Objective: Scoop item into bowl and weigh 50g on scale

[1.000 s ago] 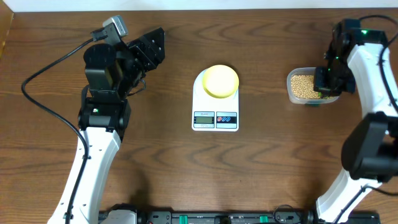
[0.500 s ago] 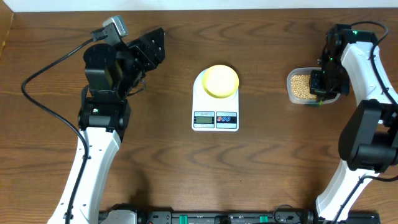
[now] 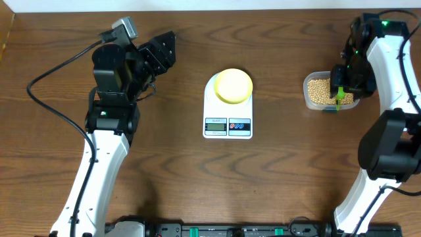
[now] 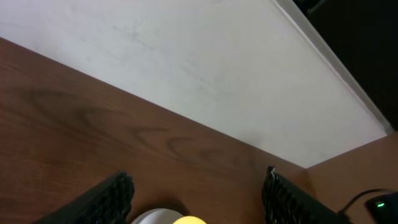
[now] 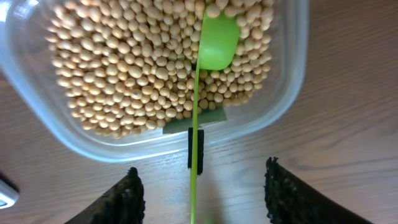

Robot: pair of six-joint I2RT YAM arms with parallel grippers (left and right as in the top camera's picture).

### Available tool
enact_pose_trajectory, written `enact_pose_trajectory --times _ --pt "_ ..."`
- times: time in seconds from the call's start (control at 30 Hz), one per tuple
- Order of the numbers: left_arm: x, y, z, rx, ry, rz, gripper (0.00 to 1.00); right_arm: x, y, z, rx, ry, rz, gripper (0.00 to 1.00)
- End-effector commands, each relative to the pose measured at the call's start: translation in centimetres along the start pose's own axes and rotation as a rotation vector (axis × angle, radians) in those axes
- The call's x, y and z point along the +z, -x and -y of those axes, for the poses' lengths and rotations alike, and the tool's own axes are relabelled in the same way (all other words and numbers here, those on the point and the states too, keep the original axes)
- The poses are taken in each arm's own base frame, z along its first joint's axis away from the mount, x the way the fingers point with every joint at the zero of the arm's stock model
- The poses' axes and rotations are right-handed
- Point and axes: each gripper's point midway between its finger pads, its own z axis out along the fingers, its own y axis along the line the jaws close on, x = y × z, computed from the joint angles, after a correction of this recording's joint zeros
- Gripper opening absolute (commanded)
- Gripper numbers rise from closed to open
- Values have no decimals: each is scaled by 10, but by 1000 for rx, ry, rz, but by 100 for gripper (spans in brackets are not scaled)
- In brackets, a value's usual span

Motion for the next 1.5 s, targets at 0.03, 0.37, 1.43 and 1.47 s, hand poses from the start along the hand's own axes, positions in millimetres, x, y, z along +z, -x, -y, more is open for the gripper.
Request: enact_pose_trajectory --times 0.03,0.37,1.43,1.47 --pt "-1 -6 -6 40 36 -42 68 -16 15 0 0 1 58 77" --pt "-43 3 -5 180 246 -226 69 -23 23 0 3 6 96 99" --pt "-92 -39 -114 221 849 -475 97 -23 23 0 3 6 96 99" --pt "-92 -39 -117 227 864 -473 97 -23 23 0 3 6 96 99"
